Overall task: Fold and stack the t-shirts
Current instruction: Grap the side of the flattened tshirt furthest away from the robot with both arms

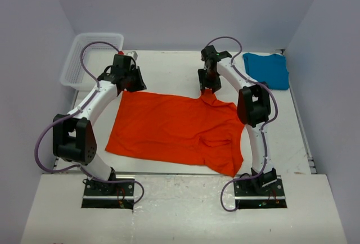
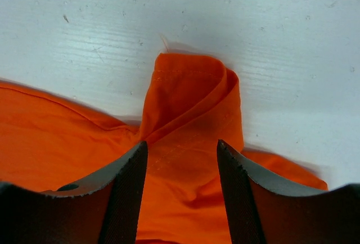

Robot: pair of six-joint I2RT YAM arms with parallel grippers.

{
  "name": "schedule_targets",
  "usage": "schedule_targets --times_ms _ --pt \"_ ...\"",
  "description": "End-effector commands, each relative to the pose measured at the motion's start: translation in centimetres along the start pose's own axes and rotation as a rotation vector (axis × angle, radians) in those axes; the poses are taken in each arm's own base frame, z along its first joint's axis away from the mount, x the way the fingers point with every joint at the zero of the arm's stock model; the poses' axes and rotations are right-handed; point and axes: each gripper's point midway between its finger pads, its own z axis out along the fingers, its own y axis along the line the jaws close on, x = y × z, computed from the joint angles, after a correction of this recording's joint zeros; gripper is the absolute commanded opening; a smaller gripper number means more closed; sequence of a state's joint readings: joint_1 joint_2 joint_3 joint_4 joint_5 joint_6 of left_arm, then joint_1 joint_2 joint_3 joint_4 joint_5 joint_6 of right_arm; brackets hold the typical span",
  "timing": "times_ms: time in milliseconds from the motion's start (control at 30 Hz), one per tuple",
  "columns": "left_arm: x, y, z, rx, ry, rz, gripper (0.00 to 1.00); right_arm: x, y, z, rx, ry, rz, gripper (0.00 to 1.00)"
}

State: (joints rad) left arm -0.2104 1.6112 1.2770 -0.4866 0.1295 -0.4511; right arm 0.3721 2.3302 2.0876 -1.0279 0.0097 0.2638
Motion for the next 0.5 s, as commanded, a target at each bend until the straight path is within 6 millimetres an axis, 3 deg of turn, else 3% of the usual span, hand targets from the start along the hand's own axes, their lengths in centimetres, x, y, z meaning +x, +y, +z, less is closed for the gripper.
schedule_targets --times_ms 0,233,467 --pt "-1.6 -0.6 -1.4 0.047 -0.061 0.028 0.19 -1.0 0.9 -1.4 -0.021 -0.049 -0.045 0.54" --pt "-1.2 -0.6 -1.1 0.064 -0.047 0.018 0.19 -1.0 1.8 -2.1 -0.036 -0.086 -0.072 0.54" --pt "-0.9 -0.6 -1.1 0.071 -0.042 0.019 0.19 0.9 2.5 -1.4 -0.022 -0.043 -0.103 0.54"
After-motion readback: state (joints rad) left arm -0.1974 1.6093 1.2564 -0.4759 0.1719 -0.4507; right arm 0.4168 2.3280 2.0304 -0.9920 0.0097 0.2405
